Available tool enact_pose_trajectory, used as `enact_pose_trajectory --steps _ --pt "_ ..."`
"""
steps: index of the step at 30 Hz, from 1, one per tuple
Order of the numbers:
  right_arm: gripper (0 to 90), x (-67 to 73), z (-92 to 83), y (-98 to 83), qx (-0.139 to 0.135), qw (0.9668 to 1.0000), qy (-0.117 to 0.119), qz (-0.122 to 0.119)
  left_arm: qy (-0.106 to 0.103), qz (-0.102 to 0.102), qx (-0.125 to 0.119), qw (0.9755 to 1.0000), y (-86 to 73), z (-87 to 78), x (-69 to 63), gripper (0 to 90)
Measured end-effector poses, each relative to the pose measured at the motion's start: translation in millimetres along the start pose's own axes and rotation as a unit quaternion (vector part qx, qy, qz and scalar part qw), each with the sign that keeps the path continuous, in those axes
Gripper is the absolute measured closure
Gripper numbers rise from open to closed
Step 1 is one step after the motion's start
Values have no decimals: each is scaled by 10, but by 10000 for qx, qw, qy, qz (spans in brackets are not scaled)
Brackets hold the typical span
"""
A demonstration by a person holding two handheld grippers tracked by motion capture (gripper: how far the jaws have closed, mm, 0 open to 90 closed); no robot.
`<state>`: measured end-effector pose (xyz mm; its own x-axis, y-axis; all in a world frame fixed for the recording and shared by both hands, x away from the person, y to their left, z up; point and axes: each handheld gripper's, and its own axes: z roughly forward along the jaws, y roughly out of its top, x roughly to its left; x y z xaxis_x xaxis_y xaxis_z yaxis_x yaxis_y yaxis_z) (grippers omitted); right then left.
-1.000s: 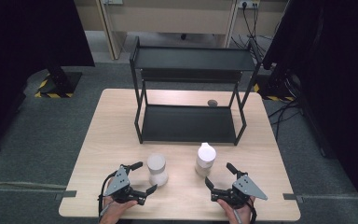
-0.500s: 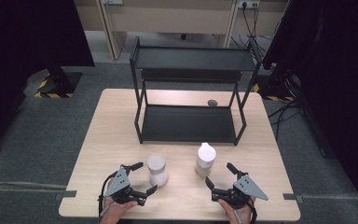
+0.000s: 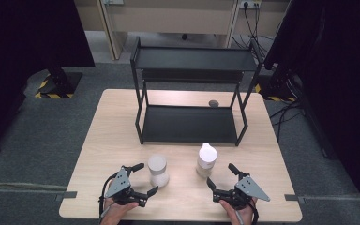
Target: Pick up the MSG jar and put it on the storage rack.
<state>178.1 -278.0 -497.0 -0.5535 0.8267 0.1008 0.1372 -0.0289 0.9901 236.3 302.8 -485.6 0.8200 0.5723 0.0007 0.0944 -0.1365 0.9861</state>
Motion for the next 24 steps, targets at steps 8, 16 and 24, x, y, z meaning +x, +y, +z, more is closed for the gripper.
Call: enact_pose_trajectory --steps 8,16,24 --pt "3 1 1 -4 -13 10000 6 4 10 0 1 10000 3 5 -15 14" --pt "4 -4 3 -7 -16 10000 26 4 18 -16 -2 10000 6 15 -20 13" --pt "3 -8 3 -13 -21 10000 29 30 -9 -58 -1 10000 31 60 -15 14"
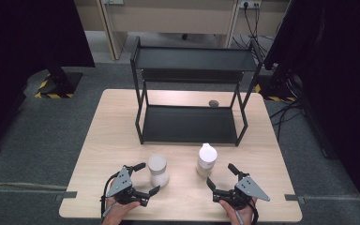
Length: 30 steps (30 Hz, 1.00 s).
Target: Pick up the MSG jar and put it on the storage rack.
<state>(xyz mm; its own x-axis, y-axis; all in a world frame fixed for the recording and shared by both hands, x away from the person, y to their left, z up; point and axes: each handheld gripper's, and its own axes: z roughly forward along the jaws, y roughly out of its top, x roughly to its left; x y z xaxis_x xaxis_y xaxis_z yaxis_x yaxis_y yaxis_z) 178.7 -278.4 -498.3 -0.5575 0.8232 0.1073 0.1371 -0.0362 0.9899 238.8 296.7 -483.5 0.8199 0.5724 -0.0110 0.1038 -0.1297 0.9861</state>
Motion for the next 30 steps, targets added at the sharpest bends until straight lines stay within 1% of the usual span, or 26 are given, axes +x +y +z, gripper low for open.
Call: enact_pose_trajectory --steps 5,12,17,23,30 --pt "3 -9 8 -7 2 10000 2 2 -28 -50 -8 10000 19 36 10 14" --pt "3 -11 5 -11 -11 10000 -5 12 -47 -21 -35 10000 50 65 10 15" --pt "4 -10 9 -13 -3 10000 3 31 -87 -112 4 9999 48 98 26 18" --pt "4 -15 8 -18 -19 10000 18 36 -53 -92 2 9999 69 127 27 23" --pt "3 -14 8 -18 -20 10000 30 40 -102 -41 -4 9999 128 197 81 50"
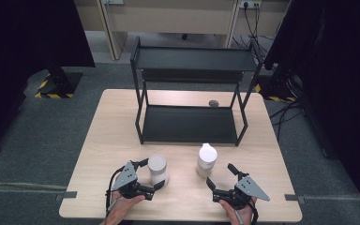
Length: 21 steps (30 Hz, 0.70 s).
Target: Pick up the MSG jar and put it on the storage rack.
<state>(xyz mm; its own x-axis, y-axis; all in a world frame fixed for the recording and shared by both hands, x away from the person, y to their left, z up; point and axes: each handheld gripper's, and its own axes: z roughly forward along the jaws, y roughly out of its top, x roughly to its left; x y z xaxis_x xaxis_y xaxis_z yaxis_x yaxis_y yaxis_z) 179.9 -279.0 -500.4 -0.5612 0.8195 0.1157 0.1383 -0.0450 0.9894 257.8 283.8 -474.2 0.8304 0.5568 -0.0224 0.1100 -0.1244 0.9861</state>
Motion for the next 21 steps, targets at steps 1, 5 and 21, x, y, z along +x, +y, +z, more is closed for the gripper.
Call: enact_pose_trajectory --steps 1,5,21 --pt "3 -2 0 0 1 10000 0 3 -10 -6 2 10000 8 19 5 52" --pt "3 -7 -2 -3 -5 10000 3 4 5 41 58 10000 40 72 8 84" --pt "4 -11 0 -6 -8 10000 34 31 77 100 83 9999 26 121 19 342"
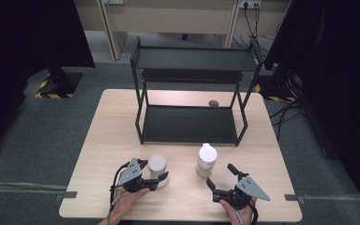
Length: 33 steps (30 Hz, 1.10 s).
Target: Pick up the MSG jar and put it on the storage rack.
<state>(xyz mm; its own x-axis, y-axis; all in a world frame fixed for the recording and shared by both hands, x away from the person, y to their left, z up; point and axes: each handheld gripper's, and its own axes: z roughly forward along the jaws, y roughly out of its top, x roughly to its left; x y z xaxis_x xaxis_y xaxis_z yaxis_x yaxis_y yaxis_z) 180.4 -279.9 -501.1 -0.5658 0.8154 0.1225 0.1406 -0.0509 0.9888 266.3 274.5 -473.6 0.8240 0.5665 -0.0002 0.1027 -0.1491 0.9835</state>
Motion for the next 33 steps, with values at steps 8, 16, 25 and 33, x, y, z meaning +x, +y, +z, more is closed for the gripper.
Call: enact_pose_trajectory --steps 8,16,25,33 --pt "3 5 -1 2 -8 10000 9 -12 41 12 65 10000 40 -8 -11 348" --pt "4 4 -7 4 -21 10000 8 -5 18 106 47 9999 117 -33 -11 349" --pt "3 2 -6 2 -23 10000 15 6 -44 122 52 9999 214 -53 8 349" --pt "3 5 1 -3 -18 10000 18 12 -65 159 41 9998 320 -75 14 349"
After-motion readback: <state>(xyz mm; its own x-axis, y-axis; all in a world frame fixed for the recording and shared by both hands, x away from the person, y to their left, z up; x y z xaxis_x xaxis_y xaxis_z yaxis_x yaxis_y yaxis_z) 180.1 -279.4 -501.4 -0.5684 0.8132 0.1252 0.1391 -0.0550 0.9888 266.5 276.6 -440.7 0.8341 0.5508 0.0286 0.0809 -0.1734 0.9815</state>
